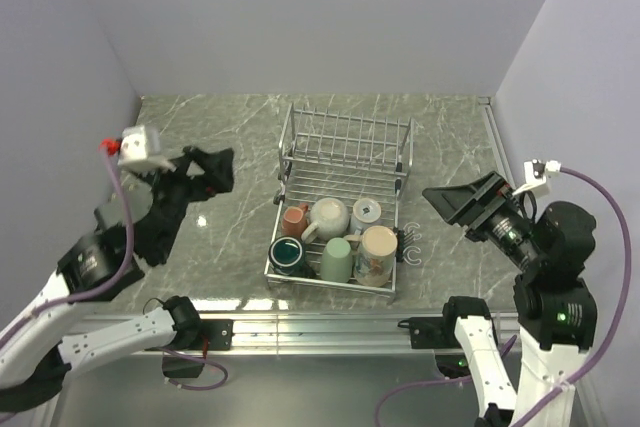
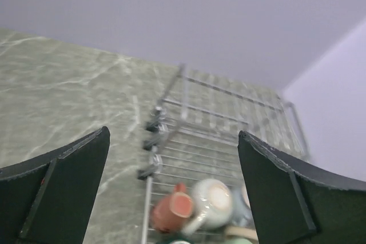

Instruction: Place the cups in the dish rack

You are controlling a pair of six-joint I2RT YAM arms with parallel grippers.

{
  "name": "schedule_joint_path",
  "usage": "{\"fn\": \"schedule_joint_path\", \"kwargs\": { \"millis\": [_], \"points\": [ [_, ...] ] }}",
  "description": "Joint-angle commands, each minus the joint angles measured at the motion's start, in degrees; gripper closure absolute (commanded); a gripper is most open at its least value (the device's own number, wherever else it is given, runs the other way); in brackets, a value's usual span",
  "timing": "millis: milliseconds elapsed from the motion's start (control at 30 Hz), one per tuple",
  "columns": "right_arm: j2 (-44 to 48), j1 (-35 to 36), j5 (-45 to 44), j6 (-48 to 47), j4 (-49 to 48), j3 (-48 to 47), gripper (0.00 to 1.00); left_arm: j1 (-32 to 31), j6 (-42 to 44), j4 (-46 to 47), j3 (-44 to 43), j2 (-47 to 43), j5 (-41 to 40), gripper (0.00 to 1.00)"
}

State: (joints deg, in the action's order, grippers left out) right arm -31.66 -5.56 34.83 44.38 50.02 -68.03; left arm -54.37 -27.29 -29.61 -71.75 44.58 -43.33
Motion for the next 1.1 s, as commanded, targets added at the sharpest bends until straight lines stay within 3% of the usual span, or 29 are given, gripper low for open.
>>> {"fn": "schedule_joint_path", "kwargs": {
  "millis": [0,133,400,1067],
  "points": [
    [1.9,0.1,-3.5,-4.2,2.9,-2.7,0.02,-0.1,1.3,9.0,11.2,-5.4,-11.2,0.01],
    [5.7,0.1,-5.6,-3.5,1.7,-0.5,0.0,-0.1,0.8,8.9,17.5,-12.8,-12.1,0.01],
    [9.5,0.0,-4.9,1.6,-1.8,5.5,0.0,-0.1,-5.3,-0.4,15.1,-11.2,-15.4,0.01],
    [15.6,0.1,-8.4,2.2,0.5,9.1,0.0,-0.1,-7.1,-6.2,12.6,-9.6,-14.0,0.01]
  ]
}}
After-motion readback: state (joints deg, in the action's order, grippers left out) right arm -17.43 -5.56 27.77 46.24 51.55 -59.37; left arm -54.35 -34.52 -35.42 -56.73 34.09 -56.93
